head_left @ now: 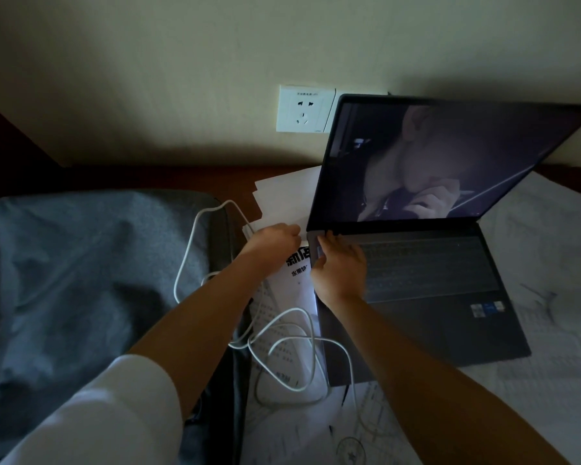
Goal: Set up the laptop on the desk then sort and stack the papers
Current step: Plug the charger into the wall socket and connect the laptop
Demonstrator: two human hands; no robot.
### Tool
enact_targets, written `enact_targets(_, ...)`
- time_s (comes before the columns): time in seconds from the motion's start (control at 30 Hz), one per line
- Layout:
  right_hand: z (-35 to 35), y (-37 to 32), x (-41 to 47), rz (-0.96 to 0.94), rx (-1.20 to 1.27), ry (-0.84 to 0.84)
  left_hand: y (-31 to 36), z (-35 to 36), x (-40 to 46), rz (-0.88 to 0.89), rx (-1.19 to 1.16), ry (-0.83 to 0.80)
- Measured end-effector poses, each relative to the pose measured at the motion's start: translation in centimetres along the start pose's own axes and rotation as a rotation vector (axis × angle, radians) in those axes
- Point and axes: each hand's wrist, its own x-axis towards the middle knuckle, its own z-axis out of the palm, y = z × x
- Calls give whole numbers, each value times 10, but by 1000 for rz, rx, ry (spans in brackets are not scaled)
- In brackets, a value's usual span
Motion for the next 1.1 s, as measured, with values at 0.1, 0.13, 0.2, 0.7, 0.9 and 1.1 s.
enact_targets(0.1, 1, 0, 0, -13, -3, -4, 1, 0, 0, -1, 2, 4)
enact_targets(0.13, 1, 0, 0, -17, -7, -11, 1, 0, -1, -5, -3, 3)
enact_targets(0.2, 0, 1, 0, -17, -17, -29, 2, 0, 0, -26, -4, 2)
enact_targets(0.7, -11, 12, 0, -57, -60, -276, 10, -5, 5, -171, -106, -93)
enact_targets(0.9, -29, 13, -19, -6, 72, -253, 18, -8, -11, -229, -177, -23)
enact_targets(1.1, -56, 7, -49, 107, 211, -228, 31, -12, -39, -283, -305, -21)
